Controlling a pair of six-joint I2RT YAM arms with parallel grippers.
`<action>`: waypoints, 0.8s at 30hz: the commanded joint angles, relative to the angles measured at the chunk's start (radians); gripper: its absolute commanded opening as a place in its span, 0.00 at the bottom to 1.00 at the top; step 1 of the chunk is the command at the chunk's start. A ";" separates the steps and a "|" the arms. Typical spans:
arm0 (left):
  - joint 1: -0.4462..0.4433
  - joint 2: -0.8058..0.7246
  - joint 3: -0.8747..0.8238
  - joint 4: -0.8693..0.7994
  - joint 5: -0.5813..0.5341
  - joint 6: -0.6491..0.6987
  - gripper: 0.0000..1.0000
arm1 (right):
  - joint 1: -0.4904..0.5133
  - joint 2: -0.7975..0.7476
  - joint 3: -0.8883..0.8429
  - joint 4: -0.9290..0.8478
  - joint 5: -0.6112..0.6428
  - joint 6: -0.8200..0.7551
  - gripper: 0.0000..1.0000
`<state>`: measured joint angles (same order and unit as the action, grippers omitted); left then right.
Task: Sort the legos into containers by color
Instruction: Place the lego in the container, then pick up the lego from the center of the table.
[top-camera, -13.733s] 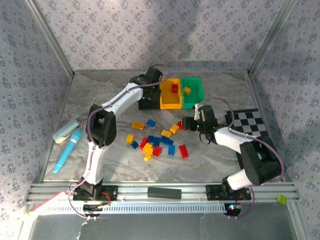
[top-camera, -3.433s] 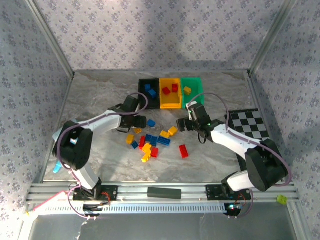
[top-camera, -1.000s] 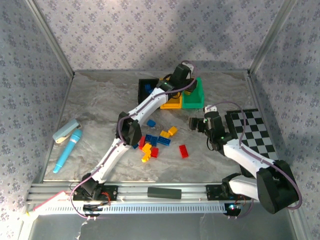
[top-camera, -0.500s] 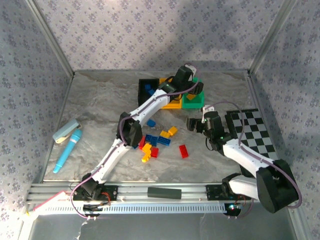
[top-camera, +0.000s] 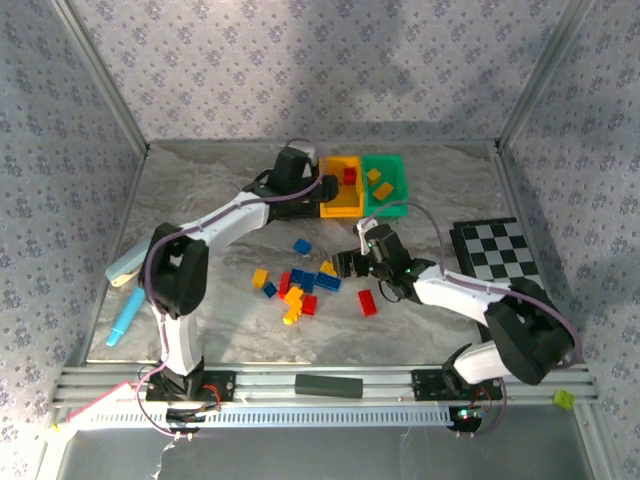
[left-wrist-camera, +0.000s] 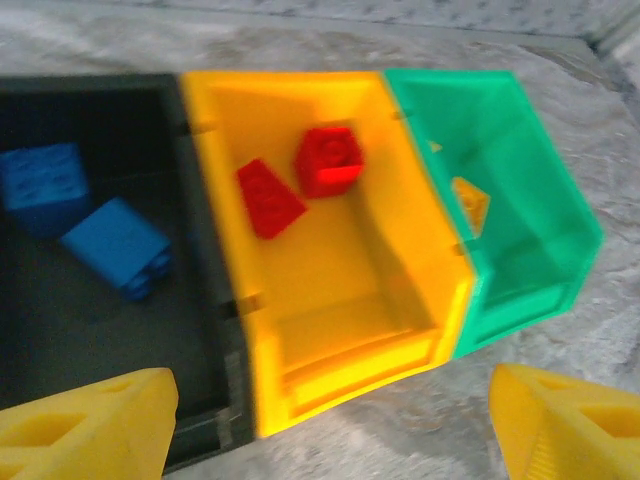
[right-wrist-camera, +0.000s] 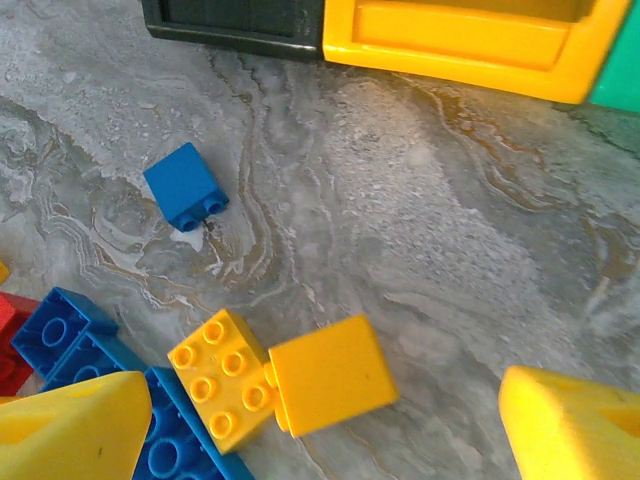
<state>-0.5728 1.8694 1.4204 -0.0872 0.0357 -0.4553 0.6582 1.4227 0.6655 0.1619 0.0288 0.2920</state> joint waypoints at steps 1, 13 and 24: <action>0.010 -0.067 -0.111 0.104 0.032 -0.022 0.81 | -0.006 0.066 0.056 -0.041 -0.009 0.013 0.91; 0.017 -0.231 -0.372 0.149 -0.029 0.070 0.81 | -0.009 0.255 0.176 -0.127 -0.054 0.026 0.80; 0.018 -0.293 -0.468 0.171 -0.055 0.106 0.81 | -0.028 0.275 0.189 -0.160 -0.056 0.014 0.40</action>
<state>-0.5522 1.6154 0.9684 0.0608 -0.0036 -0.3779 0.6350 1.6974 0.8528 0.0360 -0.0254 0.3080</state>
